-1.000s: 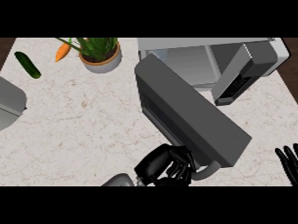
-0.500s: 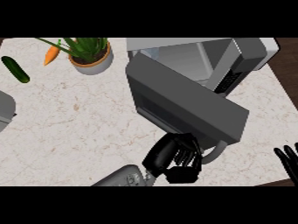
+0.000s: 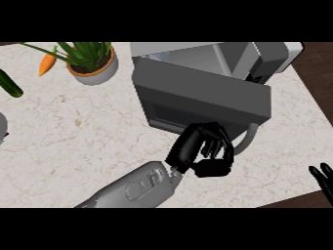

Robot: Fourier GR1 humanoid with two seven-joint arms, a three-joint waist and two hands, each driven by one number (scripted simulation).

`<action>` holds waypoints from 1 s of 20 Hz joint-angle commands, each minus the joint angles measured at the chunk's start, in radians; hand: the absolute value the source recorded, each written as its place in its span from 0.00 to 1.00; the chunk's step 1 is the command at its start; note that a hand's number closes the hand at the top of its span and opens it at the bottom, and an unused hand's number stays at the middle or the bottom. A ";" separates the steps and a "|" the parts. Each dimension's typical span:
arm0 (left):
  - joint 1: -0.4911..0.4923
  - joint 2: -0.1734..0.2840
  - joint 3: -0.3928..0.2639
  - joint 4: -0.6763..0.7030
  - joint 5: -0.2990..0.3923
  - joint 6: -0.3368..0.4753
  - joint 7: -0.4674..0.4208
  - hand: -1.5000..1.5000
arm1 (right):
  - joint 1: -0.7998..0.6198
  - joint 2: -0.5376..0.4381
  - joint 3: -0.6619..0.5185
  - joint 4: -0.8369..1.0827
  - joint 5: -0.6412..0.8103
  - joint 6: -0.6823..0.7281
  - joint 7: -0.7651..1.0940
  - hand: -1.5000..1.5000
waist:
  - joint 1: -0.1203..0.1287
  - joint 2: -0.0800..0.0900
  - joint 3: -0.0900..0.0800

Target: Pick up the milk, place it into the microwave and close the microwave

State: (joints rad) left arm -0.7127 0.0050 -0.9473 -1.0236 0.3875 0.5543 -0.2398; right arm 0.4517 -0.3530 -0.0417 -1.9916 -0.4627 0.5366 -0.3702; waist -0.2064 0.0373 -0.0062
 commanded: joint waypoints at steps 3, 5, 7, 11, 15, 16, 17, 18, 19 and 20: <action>-0.124 -0.005 0.046 0.078 0.104 0.028 -0.027 1.00 | -0.010 -0.012 0.002 -0.044 -0.046 -0.019 0.055 0.00 | -0.021 0.012 0.001; -0.154 -0.005 0.063 0.105 0.135 0.025 -0.031 1.00 | -0.013 -0.013 0.005 -0.058 -0.047 -0.028 0.067 0.00 | -0.036 0.017 0.001; -0.178 -0.005 0.078 0.135 0.170 0.025 -0.038 1.00 | -0.008 -0.024 -0.011 -0.064 -0.074 -0.033 0.083 0.00 | -0.033 0.016 0.002; -0.204 -0.005 0.125 0.189 0.234 0.022 -0.078 1.00 | -0.011 -0.043 -0.027 -0.072 -0.094 -0.028 0.097 0.00 | -0.047 0.026 0.002; -0.238 -0.005 0.127 0.243 0.282 -0.021 -0.107 1.00 | -0.042 -0.050 -0.035 -0.083 -0.112 -0.049 0.121 0.00 | -0.039 0.032 0.002; -0.259 -0.005 0.147 0.250 0.301 -0.019 -0.104 1.00 | -0.035 -0.049 -0.037 -0.088 -0.121 -0.046 0.118 0.00 | -0.056 0.033 0.003; -0.266 -0.005 0.148 0.256 0.314 -0.027 -0.110 1.00 | -0.027 -0.063 -0.043 -0.096 -0.130 -0.043 0.131 0.00 | -0.065 0.032 0.002; -0.267 -0.005 0.152 0.278 0.317 -0.025 -0.119 1.00 | -0.034 -0.061 -0.037 -0.110 -0.125 -0.040 0.126 0.00 | -0.076 0.038 0.002; -0.271 -0.005 0.155 0.284 0.329 -0.042 -0.126 1.00 | -0.044 -0.067 -0.044 -0.113 -0.138 -0.041 0.130 0.00 | -0.069 0.038 0.002; -0.283 -0.005 0.163 0.271 0.356 -0.034 -0.112 1.00 | -0.048 -0.064 -0.040 -0.113 -0.140 -0.048 0.136 0.00 | -0.072 0.036 0.002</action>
State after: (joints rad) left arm -0.9329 -0.0001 -0.8277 -0.8031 0.6908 0.5368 -0.3457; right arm 0.4160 -0.4092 -0.0782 -2.0901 -0.5840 0.4945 -0.2488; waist -0.2646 0.0661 -0.0038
